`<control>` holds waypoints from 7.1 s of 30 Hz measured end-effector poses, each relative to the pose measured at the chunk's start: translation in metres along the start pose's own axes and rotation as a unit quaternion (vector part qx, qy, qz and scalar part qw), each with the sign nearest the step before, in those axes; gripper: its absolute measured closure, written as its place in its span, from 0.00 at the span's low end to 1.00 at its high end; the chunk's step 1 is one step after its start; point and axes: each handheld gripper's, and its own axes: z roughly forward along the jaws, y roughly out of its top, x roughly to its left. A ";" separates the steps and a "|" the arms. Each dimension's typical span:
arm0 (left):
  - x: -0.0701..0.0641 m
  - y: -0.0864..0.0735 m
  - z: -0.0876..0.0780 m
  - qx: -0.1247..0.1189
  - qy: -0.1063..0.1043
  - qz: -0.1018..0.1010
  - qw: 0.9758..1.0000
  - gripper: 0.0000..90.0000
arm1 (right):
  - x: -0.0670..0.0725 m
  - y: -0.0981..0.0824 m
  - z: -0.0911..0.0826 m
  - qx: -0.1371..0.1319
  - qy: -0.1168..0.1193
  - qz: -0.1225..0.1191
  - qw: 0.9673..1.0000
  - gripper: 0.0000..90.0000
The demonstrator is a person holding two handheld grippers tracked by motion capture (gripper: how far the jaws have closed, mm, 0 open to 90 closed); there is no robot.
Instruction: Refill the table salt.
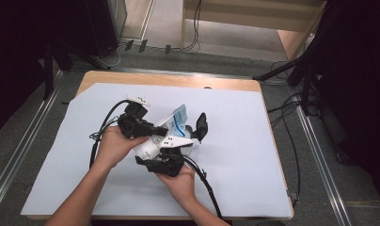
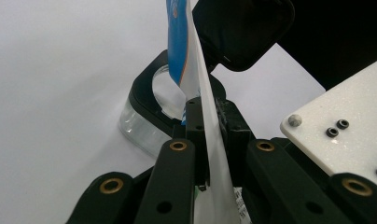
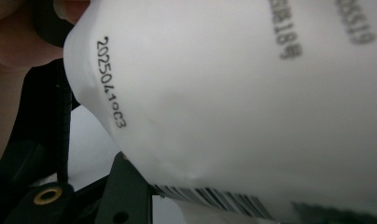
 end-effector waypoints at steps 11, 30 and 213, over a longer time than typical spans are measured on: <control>-0.001 -0.002 -0.001 0.000 0.003 0.003 1.000 0.95 | -0.001 0.000 0.001 -0.002 0.005 0.001 1.000 0.68; -0.001 -0.002 0.001 -0.005 0.013 -0.004 1.000 0.98 | -0.001 0.000 0.001 0.004 0.000 -0.001 1.000 0.65; -0.004 0.003 -0.003 -0.040 0.012 -0.022 0.999 0.95 | -0.003 0.007 -0.001 -0.022 0.028 0.032 0.999 0.71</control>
